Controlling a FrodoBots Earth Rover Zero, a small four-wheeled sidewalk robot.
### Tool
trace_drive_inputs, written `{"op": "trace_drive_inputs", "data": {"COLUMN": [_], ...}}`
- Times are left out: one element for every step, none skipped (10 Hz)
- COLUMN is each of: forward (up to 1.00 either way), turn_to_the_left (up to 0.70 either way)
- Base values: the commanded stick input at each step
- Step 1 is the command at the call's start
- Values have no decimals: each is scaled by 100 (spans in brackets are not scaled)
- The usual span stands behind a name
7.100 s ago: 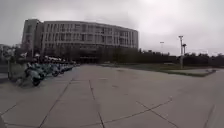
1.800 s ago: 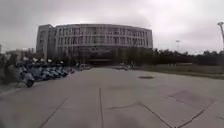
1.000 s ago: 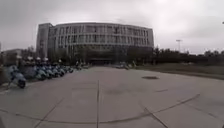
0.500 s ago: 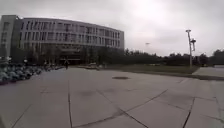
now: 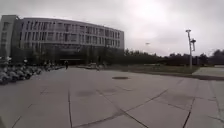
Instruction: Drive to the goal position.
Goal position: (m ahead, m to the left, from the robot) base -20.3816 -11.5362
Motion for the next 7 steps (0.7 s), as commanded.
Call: {"op": "trace_drive_inputs", "data": {"forward": [0,0,0,0,0,0,0], "turn_to_the_left": [-69,-69,-69,-69,-69,-69,-69]}}
